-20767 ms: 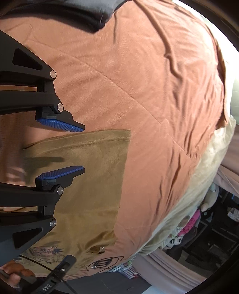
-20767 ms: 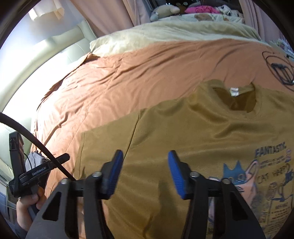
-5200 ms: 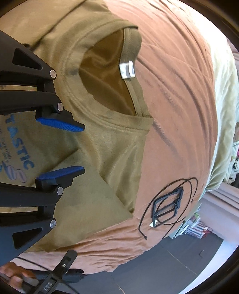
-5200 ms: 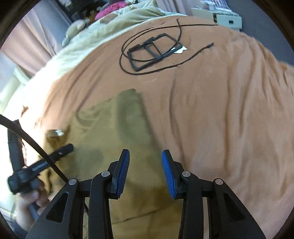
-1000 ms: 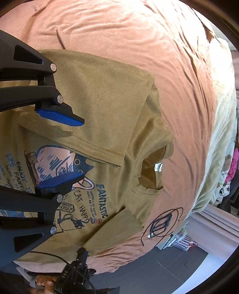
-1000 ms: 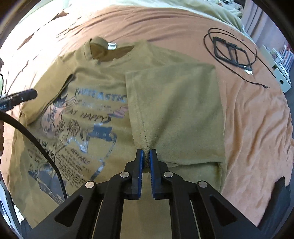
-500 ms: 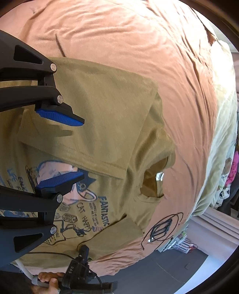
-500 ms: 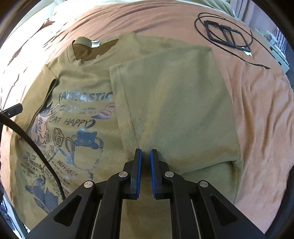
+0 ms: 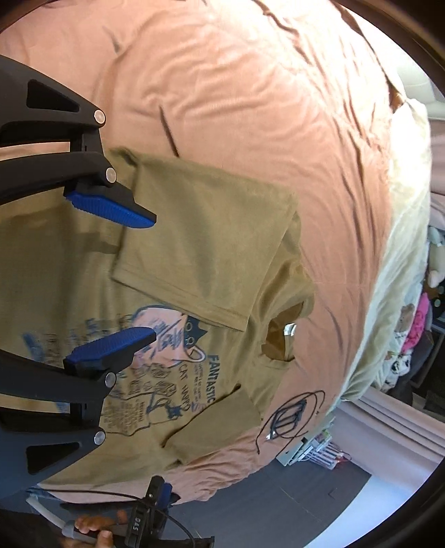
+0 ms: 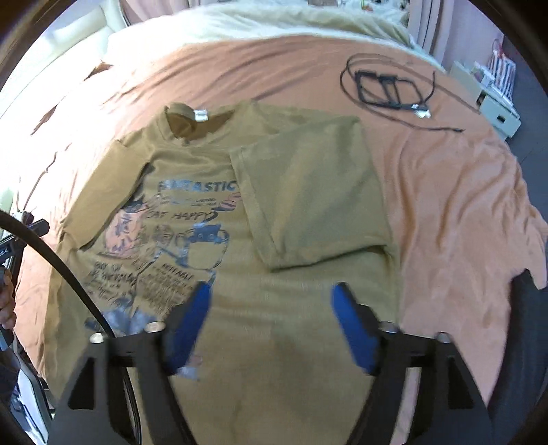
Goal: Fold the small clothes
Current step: 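Move both grippers back to the hem of the folded shirt, then grasp the shirt hem with the right gripper, then the left gripper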
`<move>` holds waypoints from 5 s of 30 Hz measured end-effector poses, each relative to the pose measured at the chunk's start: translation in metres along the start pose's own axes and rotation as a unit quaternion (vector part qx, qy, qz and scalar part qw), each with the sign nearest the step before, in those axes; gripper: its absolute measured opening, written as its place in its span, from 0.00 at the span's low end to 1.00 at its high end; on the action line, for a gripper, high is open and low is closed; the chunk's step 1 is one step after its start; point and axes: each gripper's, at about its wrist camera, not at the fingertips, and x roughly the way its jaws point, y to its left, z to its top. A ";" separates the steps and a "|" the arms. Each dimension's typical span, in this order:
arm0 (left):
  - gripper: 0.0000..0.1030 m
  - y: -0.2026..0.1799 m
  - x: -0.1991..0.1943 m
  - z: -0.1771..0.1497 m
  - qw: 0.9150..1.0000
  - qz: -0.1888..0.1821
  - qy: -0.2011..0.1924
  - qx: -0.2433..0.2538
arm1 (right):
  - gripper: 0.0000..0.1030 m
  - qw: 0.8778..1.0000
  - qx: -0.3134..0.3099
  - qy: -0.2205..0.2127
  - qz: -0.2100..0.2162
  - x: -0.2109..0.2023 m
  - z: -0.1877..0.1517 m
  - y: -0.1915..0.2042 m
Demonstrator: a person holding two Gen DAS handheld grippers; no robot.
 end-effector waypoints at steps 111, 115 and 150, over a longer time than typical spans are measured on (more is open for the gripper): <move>0.52 0.097 -0.118 -0.328 0.990 -0.078 -0.034 -0.110 | 0.41 0.915 0.266 -0.138 0.269 -0.087 -0.403 -0.168; 0.52 0.105 -0.118 -0.330 0.986 -0.100 -0.030 -0.133 | 0.39 0.909 0.280 -0.147 0.272 -0.084 -0.405 -0.174; 0.52 0.105 -0.116 -0.324 0.941 -0.268 -0.054 -0.200 | 0.02 0.922 0.299 -0.168 0.180 -0.108 -0.388 -0.158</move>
